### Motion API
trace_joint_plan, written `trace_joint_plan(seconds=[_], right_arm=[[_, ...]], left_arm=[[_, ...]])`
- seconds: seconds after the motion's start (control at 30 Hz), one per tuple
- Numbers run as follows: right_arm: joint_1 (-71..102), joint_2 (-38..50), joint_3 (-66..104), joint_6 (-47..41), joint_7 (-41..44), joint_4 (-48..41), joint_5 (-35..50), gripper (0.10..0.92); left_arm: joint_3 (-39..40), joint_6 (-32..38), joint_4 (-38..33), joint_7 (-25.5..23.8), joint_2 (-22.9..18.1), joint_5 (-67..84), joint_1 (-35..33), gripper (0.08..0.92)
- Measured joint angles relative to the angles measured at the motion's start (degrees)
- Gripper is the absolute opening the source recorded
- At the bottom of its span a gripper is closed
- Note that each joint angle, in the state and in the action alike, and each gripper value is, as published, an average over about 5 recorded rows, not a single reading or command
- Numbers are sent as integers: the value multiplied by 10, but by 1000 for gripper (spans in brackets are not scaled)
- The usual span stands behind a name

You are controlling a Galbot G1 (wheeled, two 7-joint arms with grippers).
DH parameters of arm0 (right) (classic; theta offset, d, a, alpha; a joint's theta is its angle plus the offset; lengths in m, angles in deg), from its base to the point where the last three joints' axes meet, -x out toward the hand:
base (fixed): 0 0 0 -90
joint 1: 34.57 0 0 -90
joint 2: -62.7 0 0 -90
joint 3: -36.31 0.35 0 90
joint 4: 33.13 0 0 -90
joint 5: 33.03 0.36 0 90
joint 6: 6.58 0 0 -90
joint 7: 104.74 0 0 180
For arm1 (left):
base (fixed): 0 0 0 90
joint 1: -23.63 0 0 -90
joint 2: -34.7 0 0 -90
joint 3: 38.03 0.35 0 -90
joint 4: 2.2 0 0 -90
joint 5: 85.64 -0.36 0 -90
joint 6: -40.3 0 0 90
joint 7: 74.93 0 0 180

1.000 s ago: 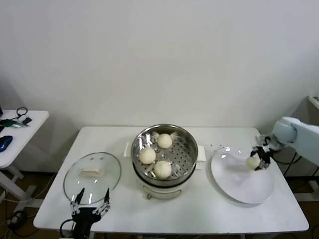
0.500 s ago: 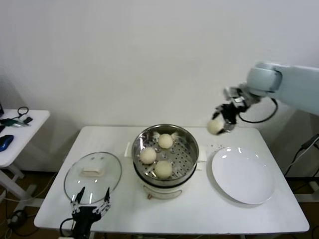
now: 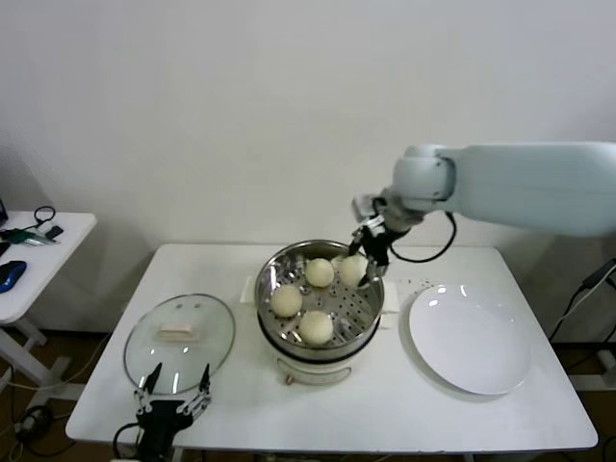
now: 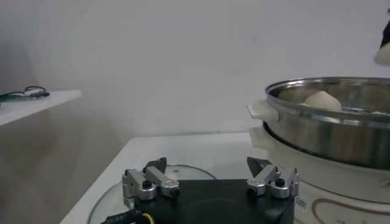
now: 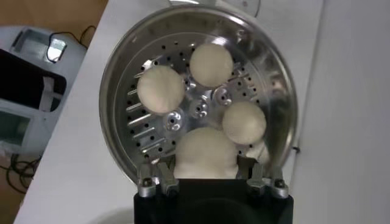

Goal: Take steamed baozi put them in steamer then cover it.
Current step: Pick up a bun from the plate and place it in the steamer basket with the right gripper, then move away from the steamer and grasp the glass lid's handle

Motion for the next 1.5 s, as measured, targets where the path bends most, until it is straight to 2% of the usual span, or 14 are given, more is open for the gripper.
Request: trace_joint_plan(seconds=[0.6,0.83,0.97,1.23,1.5], right_arm=[[99,-36,20,-22,-34,-43,-53,687],[103,-39,30,-21,-37,-47,-51,805],[92,-30,43,-13,-31,-46,-36,821],[61,38,89,-14,-37,-33,5,823],[170,180,281,-30,-139,-9,10,823]], left_arm=[[1,4,2,0,-2,-2,2,823],[-1,4,-1,1,-2,-2,2,823],[-2,0,-2,2,-2,-2,2,823],[-2,-14,-7,9,-1,2,6,823],[1,-34,-8,12,7,3,17,823]])
